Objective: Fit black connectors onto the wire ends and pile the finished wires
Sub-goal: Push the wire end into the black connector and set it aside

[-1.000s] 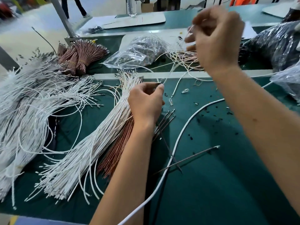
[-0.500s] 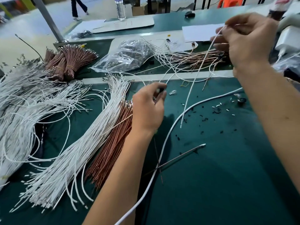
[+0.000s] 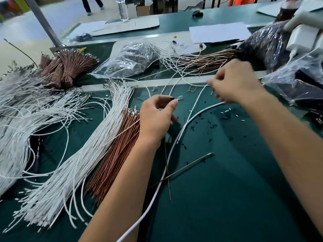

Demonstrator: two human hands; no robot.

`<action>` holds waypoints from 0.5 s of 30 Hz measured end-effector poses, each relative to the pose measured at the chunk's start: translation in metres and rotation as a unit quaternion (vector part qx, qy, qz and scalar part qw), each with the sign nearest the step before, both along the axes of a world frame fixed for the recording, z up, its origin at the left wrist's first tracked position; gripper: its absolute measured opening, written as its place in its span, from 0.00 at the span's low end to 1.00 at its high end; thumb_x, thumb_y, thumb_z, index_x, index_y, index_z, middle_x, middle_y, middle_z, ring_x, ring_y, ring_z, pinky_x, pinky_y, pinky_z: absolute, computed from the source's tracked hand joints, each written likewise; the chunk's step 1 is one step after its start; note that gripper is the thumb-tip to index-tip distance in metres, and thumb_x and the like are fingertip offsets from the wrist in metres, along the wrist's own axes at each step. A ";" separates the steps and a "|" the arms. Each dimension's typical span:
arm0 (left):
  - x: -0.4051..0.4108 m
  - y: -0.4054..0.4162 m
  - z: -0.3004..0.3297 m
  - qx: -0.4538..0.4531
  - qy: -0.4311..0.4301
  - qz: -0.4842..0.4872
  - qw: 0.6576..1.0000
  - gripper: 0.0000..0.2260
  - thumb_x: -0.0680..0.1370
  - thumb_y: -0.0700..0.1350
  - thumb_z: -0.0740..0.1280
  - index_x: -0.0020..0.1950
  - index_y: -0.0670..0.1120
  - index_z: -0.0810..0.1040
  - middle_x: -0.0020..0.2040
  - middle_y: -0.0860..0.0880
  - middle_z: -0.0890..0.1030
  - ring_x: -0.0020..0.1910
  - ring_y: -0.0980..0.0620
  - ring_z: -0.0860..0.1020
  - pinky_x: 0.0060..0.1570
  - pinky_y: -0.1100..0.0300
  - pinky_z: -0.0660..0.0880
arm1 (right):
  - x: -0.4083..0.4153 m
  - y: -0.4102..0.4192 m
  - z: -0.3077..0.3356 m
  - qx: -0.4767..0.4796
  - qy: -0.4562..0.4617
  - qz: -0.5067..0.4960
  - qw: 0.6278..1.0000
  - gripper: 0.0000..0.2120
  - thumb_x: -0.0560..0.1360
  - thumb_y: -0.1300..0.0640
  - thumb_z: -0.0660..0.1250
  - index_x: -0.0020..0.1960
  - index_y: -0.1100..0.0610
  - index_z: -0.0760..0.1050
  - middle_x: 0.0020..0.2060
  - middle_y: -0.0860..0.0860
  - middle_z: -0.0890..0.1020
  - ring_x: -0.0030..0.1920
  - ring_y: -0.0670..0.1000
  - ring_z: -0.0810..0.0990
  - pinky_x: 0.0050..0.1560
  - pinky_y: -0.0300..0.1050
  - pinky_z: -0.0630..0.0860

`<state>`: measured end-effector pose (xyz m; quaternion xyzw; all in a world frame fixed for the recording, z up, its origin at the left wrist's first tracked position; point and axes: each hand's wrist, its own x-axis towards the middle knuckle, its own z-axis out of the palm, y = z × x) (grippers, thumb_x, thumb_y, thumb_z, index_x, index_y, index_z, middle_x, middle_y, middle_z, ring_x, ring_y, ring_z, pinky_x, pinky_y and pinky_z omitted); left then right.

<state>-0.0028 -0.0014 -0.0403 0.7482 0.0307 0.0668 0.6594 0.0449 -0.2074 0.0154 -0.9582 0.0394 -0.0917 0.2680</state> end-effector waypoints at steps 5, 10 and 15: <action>-0.001 0.001 0.002 -0.059 0.012 0.013 0.998 0.04 0.77 0.40 0.74 0.49 0.42 0.82 0.38 0.47 0.84 0.29 0.55 0.79 0.31 0.64 0.74 | -0.027 0.055 -0.018 -0.145 0.122 0.026 0.982 0.29 0.74 0.32 0.69 0.32 0.56 0.71 0.29 0.53 0.77 0.36 0.57 0.77 0.40 0.45 0.72; -0.004 0.000 0.006 -0.133 -0.005 -0.019 0.991 0.07 0.73 0.33 0.76 0.46 0.42 0.81 0.39 0.46 0.84 0.36 0.52 0.81 0.40 0.61 0.78 | -0.032 0.065 -0.019 -0.127 0.148 0.008 0.981 0.17 0.72 0.54 0.73 0.34 0.57 0.67 0.30 0.54 0.72 0.39 0.59 0.76 0.32 0.40 0.65; -0.007 0.000 0.008 -0.166 -0.083 -0.091 0.978 0.13 0.69 0.26 0.74 0.44 0.41 0.78 0.42 0.45 0.86 0.44 0.51 0.84 0.51 0.60 0.80 | -0.036 0.054 -0.019 -0.060 0.168 0.017 0.984 0.16 0.73 0.51 0.74 0.36 0.60 0.74 0.35 0.57 0.81 0.34 0.56 0.76 0.34 0.43 0.68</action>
